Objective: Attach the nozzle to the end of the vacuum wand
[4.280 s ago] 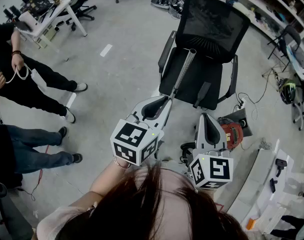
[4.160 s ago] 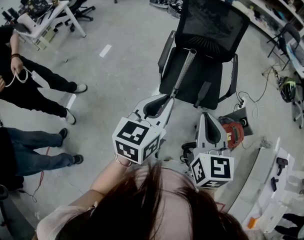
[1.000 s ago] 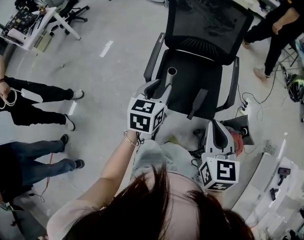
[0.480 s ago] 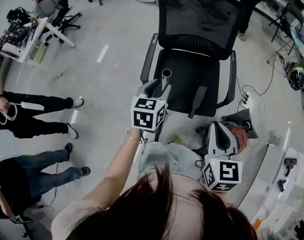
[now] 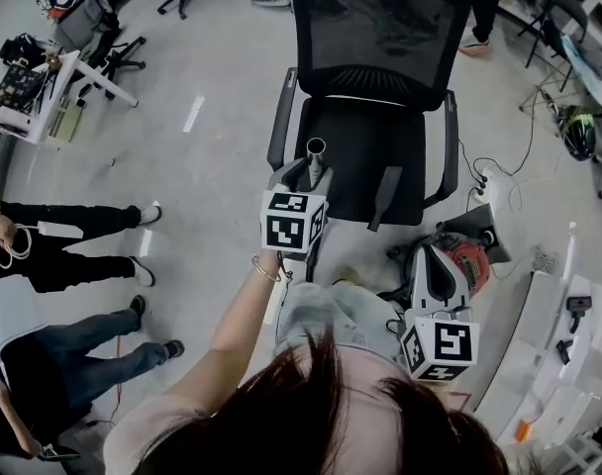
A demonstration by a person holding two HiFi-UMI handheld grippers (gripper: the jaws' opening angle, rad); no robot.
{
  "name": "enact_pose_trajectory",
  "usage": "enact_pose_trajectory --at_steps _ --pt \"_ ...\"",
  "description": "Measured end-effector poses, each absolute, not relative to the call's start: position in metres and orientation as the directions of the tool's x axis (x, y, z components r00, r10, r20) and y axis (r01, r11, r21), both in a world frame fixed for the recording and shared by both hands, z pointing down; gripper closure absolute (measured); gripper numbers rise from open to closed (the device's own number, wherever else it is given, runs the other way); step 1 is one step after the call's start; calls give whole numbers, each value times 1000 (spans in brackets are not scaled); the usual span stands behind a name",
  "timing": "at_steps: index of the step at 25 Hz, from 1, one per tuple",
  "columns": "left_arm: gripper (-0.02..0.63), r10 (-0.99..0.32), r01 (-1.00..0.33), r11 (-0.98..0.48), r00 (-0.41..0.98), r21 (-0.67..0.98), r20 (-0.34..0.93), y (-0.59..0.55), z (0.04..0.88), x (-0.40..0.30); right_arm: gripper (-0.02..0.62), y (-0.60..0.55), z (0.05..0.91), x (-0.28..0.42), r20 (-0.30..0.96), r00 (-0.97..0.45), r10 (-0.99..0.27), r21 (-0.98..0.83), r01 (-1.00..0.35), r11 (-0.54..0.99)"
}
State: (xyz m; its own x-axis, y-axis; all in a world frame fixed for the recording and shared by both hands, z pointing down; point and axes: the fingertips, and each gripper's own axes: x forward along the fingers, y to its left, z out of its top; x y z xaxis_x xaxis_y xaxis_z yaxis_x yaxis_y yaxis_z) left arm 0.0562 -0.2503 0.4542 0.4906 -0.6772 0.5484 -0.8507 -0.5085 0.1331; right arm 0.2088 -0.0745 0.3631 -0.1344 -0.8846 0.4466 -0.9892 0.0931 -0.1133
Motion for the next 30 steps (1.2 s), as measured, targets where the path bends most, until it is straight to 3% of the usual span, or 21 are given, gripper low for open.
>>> enact_pose_trajectory --at_steps 23,30 --pt "446 -750 -874 -486 420 7 511 -268 472 65 572 -62 385 237 472 -134 -871 -176 -983 56" --pt "448 -755 -875 -484 419 3 505 -268 471 66 571 -71 408 237 501 -199 -842 -219 -971 99"
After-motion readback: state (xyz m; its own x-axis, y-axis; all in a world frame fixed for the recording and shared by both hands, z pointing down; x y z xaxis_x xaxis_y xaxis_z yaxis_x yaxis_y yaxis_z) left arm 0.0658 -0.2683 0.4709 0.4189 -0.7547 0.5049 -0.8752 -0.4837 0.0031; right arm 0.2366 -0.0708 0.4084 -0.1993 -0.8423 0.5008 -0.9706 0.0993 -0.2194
